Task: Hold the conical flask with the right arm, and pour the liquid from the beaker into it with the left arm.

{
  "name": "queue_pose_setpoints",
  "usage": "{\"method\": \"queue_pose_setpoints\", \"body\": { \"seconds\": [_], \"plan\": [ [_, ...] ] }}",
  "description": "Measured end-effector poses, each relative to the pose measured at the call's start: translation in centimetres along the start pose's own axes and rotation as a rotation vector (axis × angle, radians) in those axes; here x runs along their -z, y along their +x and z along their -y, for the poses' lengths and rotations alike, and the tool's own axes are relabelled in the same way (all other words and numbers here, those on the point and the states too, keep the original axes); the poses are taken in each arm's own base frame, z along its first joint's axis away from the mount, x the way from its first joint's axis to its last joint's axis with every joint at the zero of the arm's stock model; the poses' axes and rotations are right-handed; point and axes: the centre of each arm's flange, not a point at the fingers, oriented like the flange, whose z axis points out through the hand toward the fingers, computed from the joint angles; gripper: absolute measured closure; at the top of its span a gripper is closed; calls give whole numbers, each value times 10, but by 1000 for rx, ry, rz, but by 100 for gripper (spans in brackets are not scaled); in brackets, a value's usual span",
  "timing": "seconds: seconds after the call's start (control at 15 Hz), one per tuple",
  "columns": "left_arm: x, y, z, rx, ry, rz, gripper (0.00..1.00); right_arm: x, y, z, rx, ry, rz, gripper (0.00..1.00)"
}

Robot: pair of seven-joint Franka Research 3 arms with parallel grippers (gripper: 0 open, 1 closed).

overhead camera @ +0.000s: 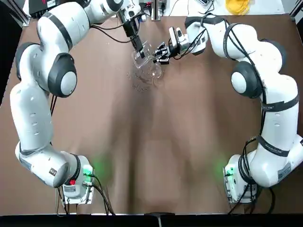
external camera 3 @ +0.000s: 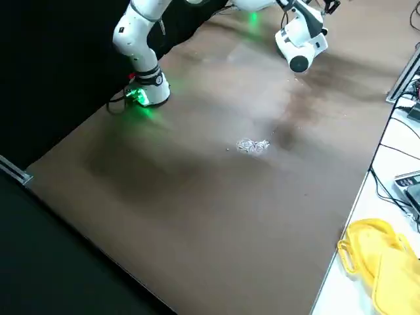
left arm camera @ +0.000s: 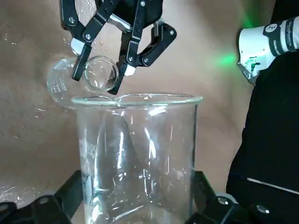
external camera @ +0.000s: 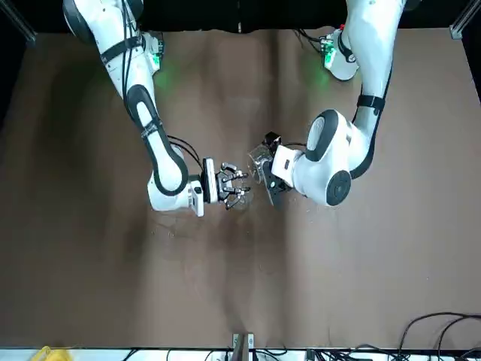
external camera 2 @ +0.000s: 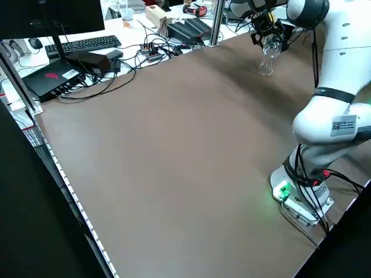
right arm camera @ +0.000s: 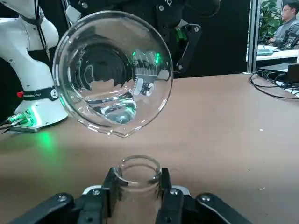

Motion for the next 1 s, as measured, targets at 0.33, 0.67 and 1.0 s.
{"method": "queue_pose_setpoints", "body": {
  "seconds": [0.33, 0.67, 1.0],
  "plan": [
    [-1, -2, -1, 13, -1, 21, 3, -5, 1, 2, 2, 7, 1, 61],
    [-2, -4, 0, 12, 5, 40, 3, -8, 2, 4, 3, 11, 2, 61],
    [-2, -5, 1, 11, 18, 53, 3, -9, 2, 4, 4, 13, 3, 61]
  ]
}}
